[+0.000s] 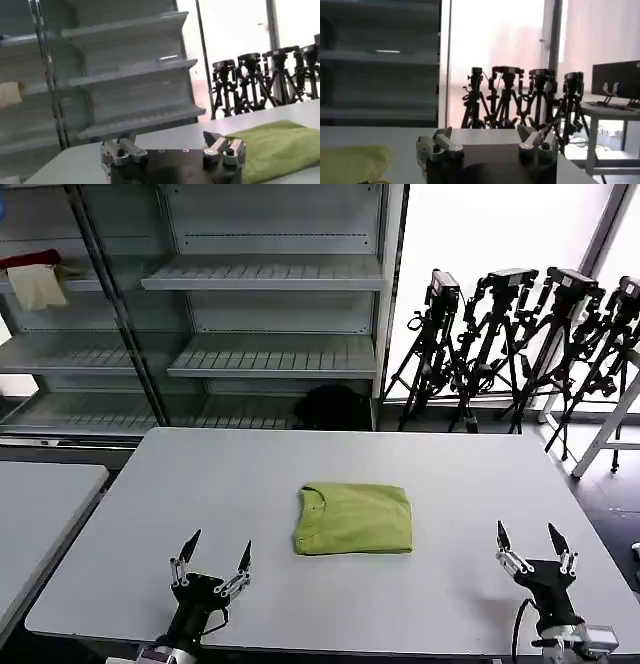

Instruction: Fold and organize the clothes.

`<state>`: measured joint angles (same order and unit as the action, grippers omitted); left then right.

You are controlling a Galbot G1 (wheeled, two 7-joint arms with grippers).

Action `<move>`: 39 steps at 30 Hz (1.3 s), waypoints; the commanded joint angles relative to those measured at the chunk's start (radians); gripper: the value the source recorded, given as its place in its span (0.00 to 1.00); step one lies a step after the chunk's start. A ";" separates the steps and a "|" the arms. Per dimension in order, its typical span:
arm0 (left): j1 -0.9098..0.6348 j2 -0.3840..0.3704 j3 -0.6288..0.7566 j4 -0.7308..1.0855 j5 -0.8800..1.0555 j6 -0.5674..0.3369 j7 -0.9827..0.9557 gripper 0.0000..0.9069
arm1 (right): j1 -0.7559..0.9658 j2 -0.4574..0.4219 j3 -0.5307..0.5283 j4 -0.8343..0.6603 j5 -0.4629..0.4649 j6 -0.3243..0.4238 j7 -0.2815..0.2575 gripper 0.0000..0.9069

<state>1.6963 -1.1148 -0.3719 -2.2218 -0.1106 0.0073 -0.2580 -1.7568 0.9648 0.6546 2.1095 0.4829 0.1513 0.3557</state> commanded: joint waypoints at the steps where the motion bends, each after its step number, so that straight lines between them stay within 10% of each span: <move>1: 0.126 -0.020 -0.006 0.112 0.060 -0.333 -0.034 1.00 | -0.379 0.104 0.021 0.019 -0.252 0.452 0.087 1.00; 39: 0.147 -0.041 -0.022 -0.015 -0.024 -0.150 0.043 1.00 | -0.326 0.111 0.016 -0.025 -0.189 0.499 -0.036 1.00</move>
<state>1.8410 -1.1474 -0.3932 -2.2235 -0.1206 -0.1640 -0.2244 -2.0719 1.0816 0.6613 2.0718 0.2880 0.6400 0.3421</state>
